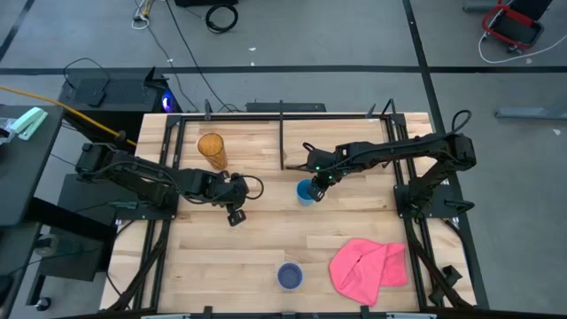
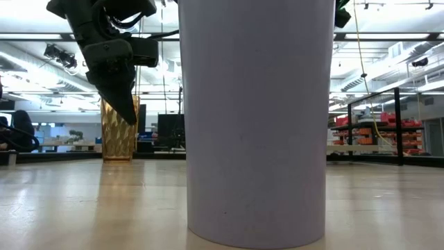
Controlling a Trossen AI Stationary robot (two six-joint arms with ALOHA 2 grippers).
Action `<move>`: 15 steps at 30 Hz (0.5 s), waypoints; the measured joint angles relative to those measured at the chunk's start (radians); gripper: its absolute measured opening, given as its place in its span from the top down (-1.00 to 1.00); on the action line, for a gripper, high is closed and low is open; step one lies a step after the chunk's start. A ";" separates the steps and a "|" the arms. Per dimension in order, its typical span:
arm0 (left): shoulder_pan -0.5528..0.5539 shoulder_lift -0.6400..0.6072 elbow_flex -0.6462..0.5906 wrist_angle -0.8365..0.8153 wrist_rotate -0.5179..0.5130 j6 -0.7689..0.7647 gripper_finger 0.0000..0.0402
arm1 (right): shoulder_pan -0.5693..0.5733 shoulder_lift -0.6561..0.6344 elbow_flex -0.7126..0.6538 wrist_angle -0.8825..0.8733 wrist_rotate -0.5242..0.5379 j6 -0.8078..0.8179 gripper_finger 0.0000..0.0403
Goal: Stack small to large cups/mugs on shelf
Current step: Put the blue cup on the shelf
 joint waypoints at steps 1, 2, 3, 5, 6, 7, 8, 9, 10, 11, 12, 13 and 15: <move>0.000 0.000 0.000 0.002 0.000 0.000 0.61 | 0.000 0.011 0.000 0.003 0.000 0.000 0.52; 0.000 0.000 0.000 0.004 0.000 0.000 0.61 | 0.000 0.020 0.000 0.009 0.000 0.000 0.52; 0.000 0.000 0.000 0.006 -0.001 0.000 0.61 | 0.000 0.029 0.000 0.014 0.000 0.000 0.52; 0.000 0.000 0.000 0.011 -0.003 0.001 0.62 | 0.000 0.041 0.000 0.016 0.000 0.000 0.52; 0.000 0.000 0.000 0.011 -0.003 0.001 0.63 | 0.000 0.045 -0.001 0.017 0.000 0.000 0.52; 0.000 0.000 0.000 0.011 -0.003 0.001 0.63 | 0.000 0.046 -0.001 0.020 0.000 0.000 0.52; 0.000 0.000 0.000 0.012 -0.003 0.001 0.63 | 0.000 0.046 -0.001 0.019 0.000 0.000 0.52; 0.000 0.000 0.000 0.012 -0.003 0.001 0.64 | 0.000 0.046 -0.001 0.020 0.000 0.000 0.52; 0.000 0.000 0.000 0.012 -0.003 0.001 0.64 | 0.000 0.046 -0.001 0.023 0.000 -0.001 0.52; 0.000 0.000 0.000 0.012 -0.003 0.001 0.63 | 0.000 0.046 -0.001 0.022 0.000 -0.001 0.52; 0.000 0.000 0.000 0.012 -0.004 0.001 0.63 | 0.000 0.046 -0.001 0.022 0.000 -0.001 0.52; 0.000 0.000 0.000 0.012 -0.004 0.002 0.63 | 0.000 0.046 -0.001 0.022 0.000 -0.001 0.52; 0.000 0.000 0.000 0.012 -0.009 0.002 0.62 | 0.000 0.046 -0.001 0.022 0.000 -0.001 0.52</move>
